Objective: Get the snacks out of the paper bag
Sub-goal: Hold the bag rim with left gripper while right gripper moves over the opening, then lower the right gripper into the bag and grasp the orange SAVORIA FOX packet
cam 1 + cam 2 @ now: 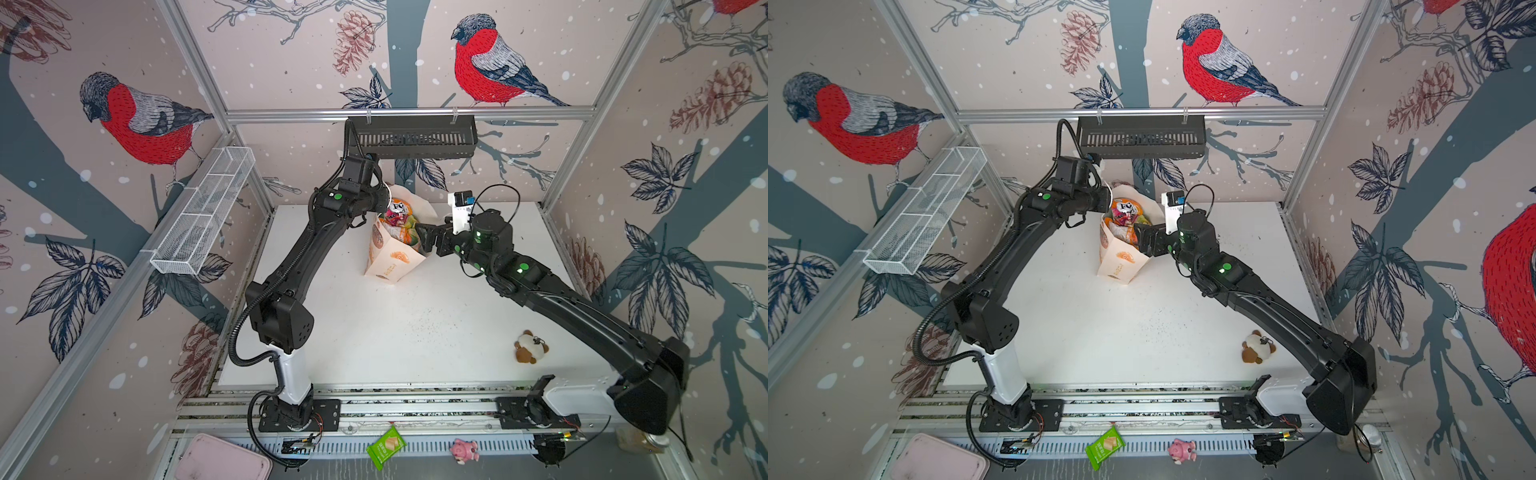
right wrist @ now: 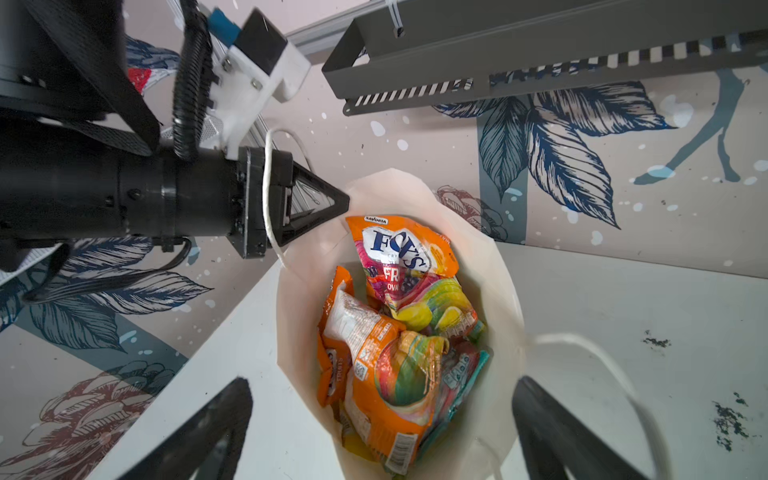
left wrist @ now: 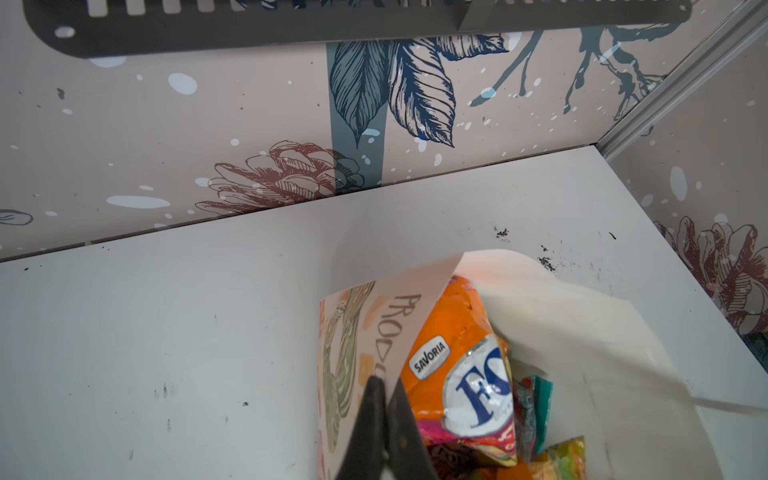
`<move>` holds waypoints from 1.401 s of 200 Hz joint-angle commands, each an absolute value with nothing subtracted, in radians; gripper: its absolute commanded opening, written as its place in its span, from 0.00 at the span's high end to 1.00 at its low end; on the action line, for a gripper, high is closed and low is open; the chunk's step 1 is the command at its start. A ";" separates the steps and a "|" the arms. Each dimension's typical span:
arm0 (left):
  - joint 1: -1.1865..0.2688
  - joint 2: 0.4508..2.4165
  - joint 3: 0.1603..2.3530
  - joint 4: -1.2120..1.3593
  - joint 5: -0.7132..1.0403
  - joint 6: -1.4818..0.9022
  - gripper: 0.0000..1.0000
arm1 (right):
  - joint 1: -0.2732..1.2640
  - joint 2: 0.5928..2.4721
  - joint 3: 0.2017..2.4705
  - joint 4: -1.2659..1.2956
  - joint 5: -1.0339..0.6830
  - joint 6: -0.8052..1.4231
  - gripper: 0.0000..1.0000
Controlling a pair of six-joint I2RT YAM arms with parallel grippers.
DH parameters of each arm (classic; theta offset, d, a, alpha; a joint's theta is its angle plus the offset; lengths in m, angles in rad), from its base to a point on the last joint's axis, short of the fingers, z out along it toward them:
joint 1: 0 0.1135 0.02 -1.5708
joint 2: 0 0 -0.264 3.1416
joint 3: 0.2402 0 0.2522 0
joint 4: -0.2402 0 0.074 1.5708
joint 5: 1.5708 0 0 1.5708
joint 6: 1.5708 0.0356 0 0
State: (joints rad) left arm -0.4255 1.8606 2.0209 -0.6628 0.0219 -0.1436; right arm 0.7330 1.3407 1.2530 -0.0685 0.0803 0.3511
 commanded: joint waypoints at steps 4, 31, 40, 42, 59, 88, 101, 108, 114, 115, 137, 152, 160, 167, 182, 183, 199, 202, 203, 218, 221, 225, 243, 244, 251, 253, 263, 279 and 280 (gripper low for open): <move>-0.453 1.833 2.023 -0.553 -0.005 -0.081 1.00 | 0.746 1.361 1.272 -0.096 0.099 0.337 0.03; -0.470 1.831 2.033 -0.563 -0.007 -0.084 1.00 | 0.754 1.384 1.274 -0.091 0.089 0.356 0.05; -0.473 1.830 2.034 -0.564 -0.005 -0.085 1.00 | 0.754 1.393 1.275 -0.090 0.089 0.367 0.05; -0.474 1.831 2.034 -0.564 -0.005 -0.086 1.00 | 0.754 1.395 1.274 -0.089 0.088 0.369 0.06; -0.480 1.832 2.033 -0.566 -0.014 -0.083 1.00 | 0.755 1.413 1.274 -0.090 0.080 0.382 0.07; -0.482 1.838 2.037 -0.576 -0.023 -0.082 1.00 | 0.755 1.439 1.274 -0.083 0.064 0.396 0.09; -0.482 1.836 2.034 -0.574 -0.023 -0.085 1.00 | 0.755 1.451 1.274 -0.072 0.055 0.400 0.09; -0.483 1.837 2.033 -0.574 -0.023 -0.087 1.00 | 0.755 1.456 1.273 -0.066 0.051 0.401 0.10; -0.483 1.837 2.033 -0.574 -0.023 -0.090 1.00 | 0.755 1.463 1.275 -0.063 0.049 0.403 0.10; -0.483 1.837 2.033 -0.574 -0.022 -0.090 1.00 | 0.755 1.463 1.275 -0.061 0.049 0.403 0.10; -0.485 1.838 2.032 -0.569 -0.019 -0.101 1.00 | 0.755 1.483 1.282 -0.047 0.049 0.418 0.12; -0.486 1.839 2.033 -0.566 -0.012 -0.104 1.00 | 0.755 1.494 1.280 -0.026 0.046 0.426 0.13; -0.485 1.838 2.033 -0.566 -0.010 -0.107 1.00 | 0.754 1.500 1.277 -0.010 0.049 0.430 0.14; -0.486 1.839 2.033 -0.566 -0.008 -0.109 1.00 | 0.755 1.508 1.274 0.001 0.052 0.437 0.14; -0.488 1.836 2.033 -0.568 -0.008 -0.107 1.00 | 0.754 1.526 1.278 0.016 0.065 0.446 0.16; -0.488 1.837 2.033 -0.568 -0.007 -0.107 1.00 | 0.754 1.528 1.278 0.016 0.066 0.447 0.16; -0.489 1.836 2.033 -0.572 -0.007 -0.109 1.00 | 0.755 1.551 1.284 0.030 0.070 0.456 0.16; -0.489 1.836 2.032 -0.573 -0.008 -0.109 1.00 | 0.754 1.556 1.286 0.033 0.072 0.457 0.16; -0.489 1.836 2.032 -0.573 -0.008 -0.109 1.00 | 0.754 1.557 1.287 0.033 0.072 0.457 0.16; -0.488 1.834 2.031 -0.574 -0.006 -0.109 1.00 | 0.755 1.580 1.298 0.046 0.078 0.463 0.16; -0.490 1.834 2.030 -0.574 -0.005 -0.109 1.00 | 0.754 1.585 1.300 0.048 0.082 0.464 0.16; -0.490 1.833 2.031 -0.574 -0.005 -0.109 1.00 | 0.755 1.591 1.303 0.051 0.085 0.465 0.16; -0.492 1.833 2.029 -0.577 -0.007 -0.110 1.00 | 0.757 1.617 1.320 0.061 0.097 0.465 0.17; -0.492 1.833 2.029 -0.577 -0.008 -0.110 1.00 | 0.758 1.620 1.321 0.061 0.098 0.466 0.17; -0.492 1.833 2.028 -0.577 -0.011 -0.112 1.00 | 0.759 1.629 1.328 0.061 0.109 0.465 0.17; -0.492 1.833 2.028 -0.577 -0.012 -0.112 1.00 | 0.759 1.633 1.330 0.062 0.112 0.464 0.17; -0.492 1.833 2.028 -0.578 -0.012 -0.115 1.00 | 0.761 1.644 1.339 0.061 0.128 0.465 0.17; -0.492 1.832 2.028 -0.578 -0.005 -0.120 1.00 | 0.762 1.662 1.345 0.068 0.144 0.461 0.17; -0.492 1.832 2.028 -0.577 -0.004 -0.120 1.00 | 0.762 1.661 1.345 0.070 0.144 0.462 0.17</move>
